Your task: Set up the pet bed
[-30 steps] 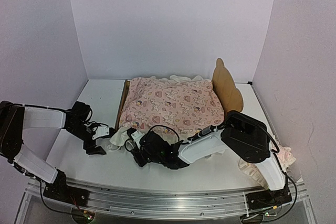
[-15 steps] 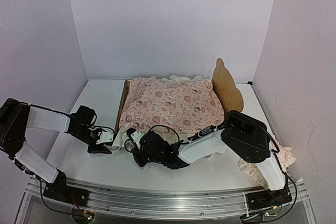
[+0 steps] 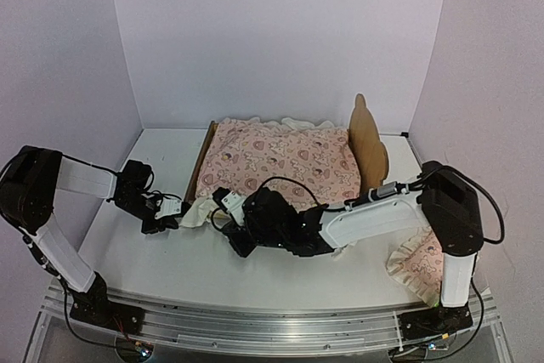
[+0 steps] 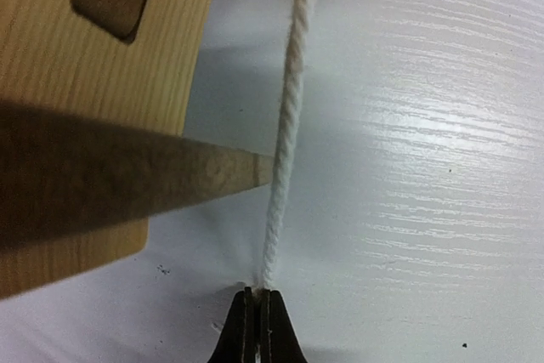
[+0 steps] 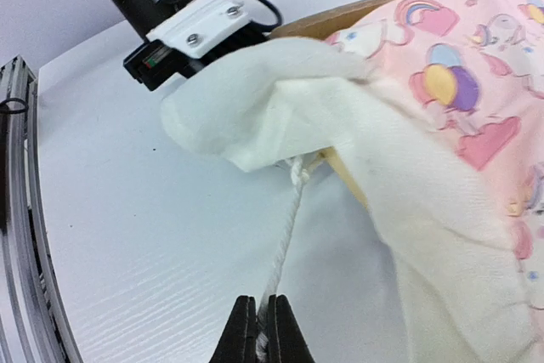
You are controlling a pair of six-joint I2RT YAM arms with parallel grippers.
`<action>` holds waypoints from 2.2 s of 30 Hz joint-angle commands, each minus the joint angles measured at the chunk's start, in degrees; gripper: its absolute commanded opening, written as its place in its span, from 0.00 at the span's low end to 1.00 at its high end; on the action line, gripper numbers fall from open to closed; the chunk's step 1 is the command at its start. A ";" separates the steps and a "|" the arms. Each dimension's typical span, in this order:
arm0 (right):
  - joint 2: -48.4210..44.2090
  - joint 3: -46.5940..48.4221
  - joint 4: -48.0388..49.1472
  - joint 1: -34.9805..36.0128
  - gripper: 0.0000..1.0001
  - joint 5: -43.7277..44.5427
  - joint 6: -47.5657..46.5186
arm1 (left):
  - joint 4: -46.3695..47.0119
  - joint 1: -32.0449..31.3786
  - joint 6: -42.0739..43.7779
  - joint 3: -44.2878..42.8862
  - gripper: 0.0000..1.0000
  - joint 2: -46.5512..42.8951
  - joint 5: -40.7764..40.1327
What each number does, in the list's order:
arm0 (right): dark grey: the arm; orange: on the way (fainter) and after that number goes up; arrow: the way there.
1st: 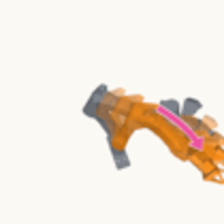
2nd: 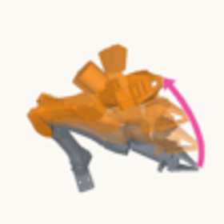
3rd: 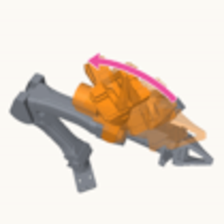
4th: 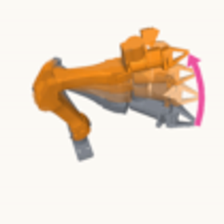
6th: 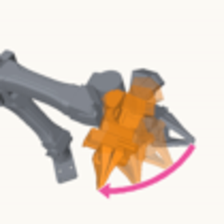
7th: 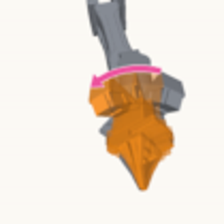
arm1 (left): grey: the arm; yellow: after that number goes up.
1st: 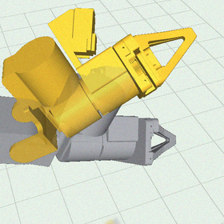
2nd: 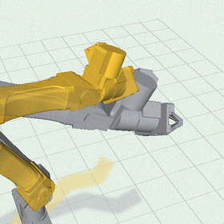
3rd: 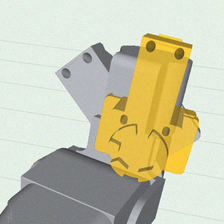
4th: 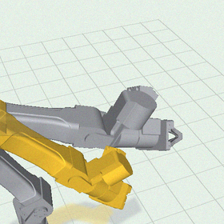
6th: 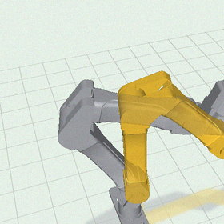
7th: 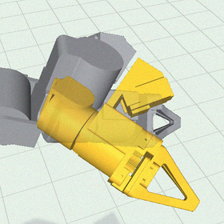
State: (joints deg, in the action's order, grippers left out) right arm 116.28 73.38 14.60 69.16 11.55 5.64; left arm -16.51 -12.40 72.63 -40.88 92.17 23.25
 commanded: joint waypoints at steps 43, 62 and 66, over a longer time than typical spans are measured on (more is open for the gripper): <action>-20.96 -8.69 -44.07 -6.29 0.48 6.52 25.90 | -19.57 4.18 -14.33 -14.47 0.28 -16.29 9.38; -28.85 -26.57 -41.92 -20.81 0.51 9.89 49.05 | 12.91 -46.98 -54.56 -19.72 0.49 -2.84 0.50; -27.42 -32.20 -31.81 -23.79 0.49 6.98 51.28 | 23.03 -49.20 -59.91 -21.92 0.49 6.46 -1.19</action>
State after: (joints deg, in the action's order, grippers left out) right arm 87.07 45.91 -27.89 47.71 20.12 53.72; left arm -6.96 -60.17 21.43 -58.75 91.97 24.96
